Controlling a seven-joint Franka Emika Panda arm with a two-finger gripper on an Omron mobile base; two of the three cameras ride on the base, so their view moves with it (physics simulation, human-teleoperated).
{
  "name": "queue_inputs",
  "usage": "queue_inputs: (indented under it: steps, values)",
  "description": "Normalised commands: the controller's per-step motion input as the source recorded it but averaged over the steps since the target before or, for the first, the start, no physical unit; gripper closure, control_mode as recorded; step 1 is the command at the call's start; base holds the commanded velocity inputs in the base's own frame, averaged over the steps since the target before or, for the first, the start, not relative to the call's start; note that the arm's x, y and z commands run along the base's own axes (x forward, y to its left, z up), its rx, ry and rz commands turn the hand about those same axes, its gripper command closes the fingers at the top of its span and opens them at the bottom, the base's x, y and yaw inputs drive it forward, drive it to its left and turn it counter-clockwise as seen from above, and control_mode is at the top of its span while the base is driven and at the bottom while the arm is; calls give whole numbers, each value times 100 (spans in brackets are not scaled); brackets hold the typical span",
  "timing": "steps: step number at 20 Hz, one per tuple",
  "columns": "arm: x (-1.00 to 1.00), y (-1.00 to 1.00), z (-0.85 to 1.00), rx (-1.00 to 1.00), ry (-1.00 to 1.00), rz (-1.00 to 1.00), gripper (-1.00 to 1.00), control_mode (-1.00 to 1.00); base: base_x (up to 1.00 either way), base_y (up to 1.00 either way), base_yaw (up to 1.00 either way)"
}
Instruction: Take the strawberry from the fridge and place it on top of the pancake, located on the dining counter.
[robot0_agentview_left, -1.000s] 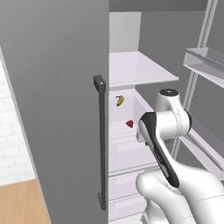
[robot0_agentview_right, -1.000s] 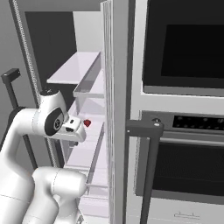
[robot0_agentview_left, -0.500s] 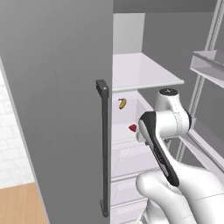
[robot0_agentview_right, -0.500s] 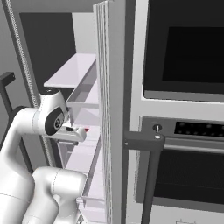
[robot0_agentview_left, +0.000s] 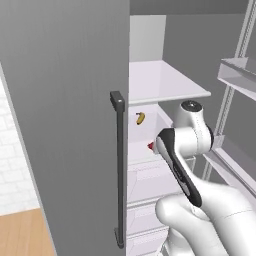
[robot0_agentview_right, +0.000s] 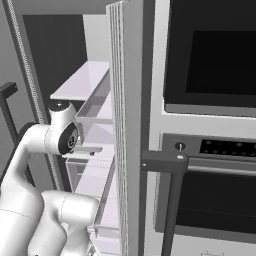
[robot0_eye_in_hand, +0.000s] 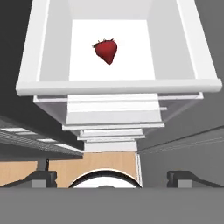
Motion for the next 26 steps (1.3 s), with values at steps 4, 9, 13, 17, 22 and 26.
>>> queue_inputs:
  steps: [4,9,13,17,22,26]
  values:
    - [83,0,-5,0,-22,7,-100,-100,0,0,0]
    - [96,0,-2,2,0,0,-100,-100,0,0,0]
    - [88,0,-16,4,3,-5,-100,-100,0,0,0]
    - [43,0,-24,1,8,-2,-100,-100,0,0,0]
    - [26,0,-23,0,10,0,-100,-100,0,0,0]
    - [33,0,-36,0,1,0,-100,-100,0,0,0]
